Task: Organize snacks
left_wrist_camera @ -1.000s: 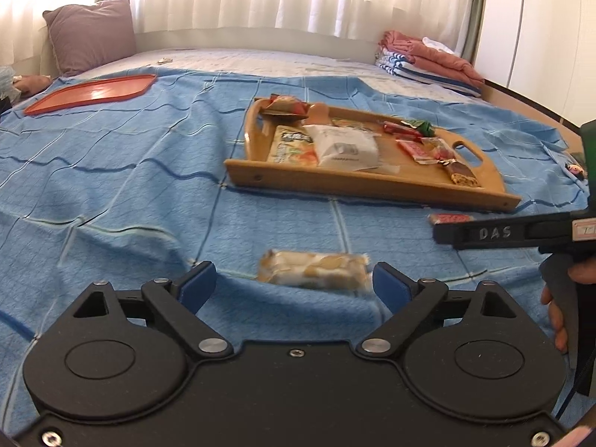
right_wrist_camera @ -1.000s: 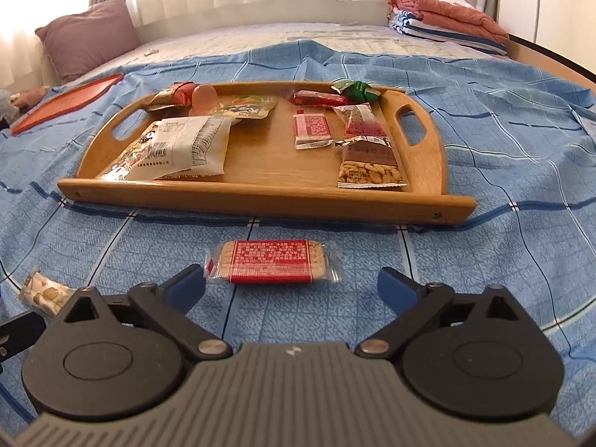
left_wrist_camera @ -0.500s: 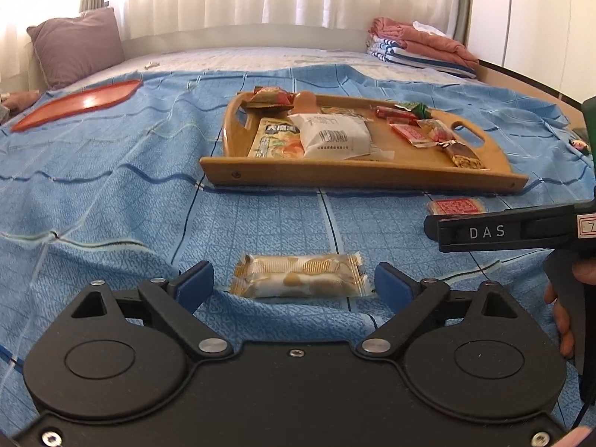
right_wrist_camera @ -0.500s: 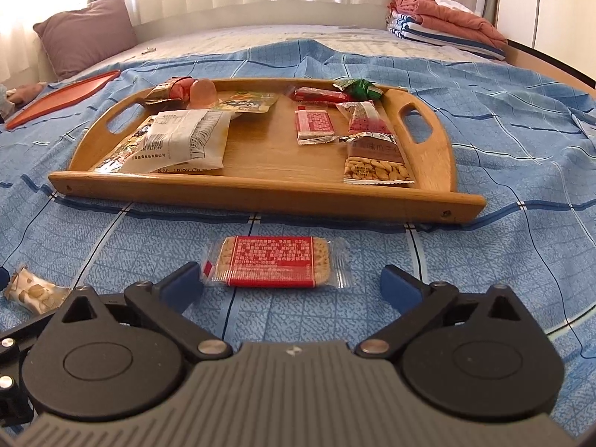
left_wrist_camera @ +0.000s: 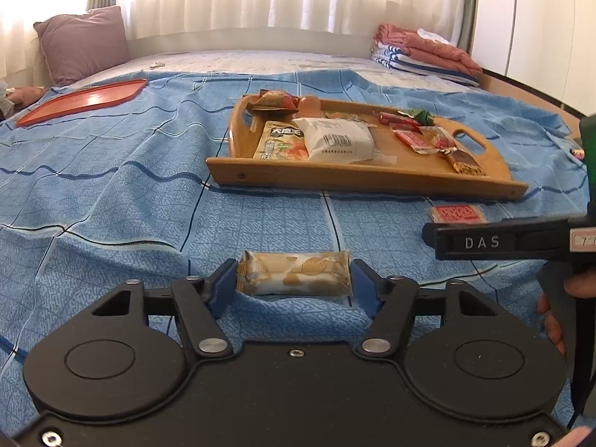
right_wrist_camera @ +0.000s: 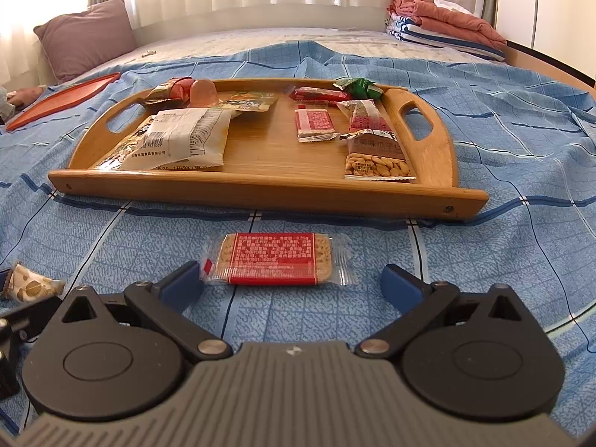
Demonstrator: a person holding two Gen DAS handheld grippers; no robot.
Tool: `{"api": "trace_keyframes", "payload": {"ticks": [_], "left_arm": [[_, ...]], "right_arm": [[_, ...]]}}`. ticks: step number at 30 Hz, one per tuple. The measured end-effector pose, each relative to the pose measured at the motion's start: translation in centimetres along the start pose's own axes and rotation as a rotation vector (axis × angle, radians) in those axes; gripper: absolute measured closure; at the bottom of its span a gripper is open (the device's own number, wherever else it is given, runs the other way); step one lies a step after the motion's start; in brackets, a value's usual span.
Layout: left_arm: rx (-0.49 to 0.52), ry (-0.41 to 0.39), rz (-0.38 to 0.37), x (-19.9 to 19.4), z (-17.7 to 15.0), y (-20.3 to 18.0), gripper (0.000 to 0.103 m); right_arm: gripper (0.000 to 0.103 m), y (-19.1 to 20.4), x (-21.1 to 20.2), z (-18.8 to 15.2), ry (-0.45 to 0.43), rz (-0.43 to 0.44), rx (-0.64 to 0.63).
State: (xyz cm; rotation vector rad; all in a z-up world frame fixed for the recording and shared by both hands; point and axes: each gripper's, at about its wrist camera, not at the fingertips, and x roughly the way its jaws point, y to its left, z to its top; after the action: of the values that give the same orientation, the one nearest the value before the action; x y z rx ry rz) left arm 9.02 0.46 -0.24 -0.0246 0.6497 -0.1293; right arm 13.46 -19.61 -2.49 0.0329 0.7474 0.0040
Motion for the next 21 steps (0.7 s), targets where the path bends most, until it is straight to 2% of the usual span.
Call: {"api": "trace_keyframes", "payload": {"ticks": [8, 13, 21], "left_arm": [[0.012, -0.009, 0.019, -0.5, 0.1, -0.1, 0.047], [0.004, -0.014, 0.02, -1.0, 0.3, 0.1, 0.048], [0.011, -0.031, 0.018, -1.7, 1.0, 0.2, 0.05]], "right_arm": [[0.0, 0.0, -0.1, -0.1, -0.007, 0.003, 0.003], [0.0, -0.6, -0.3, 0.0, -0.017, 0.037, 0.032], [0.014, -0.7, -1.2, 0.2, -0.034, 0.052, 0.052]]}}
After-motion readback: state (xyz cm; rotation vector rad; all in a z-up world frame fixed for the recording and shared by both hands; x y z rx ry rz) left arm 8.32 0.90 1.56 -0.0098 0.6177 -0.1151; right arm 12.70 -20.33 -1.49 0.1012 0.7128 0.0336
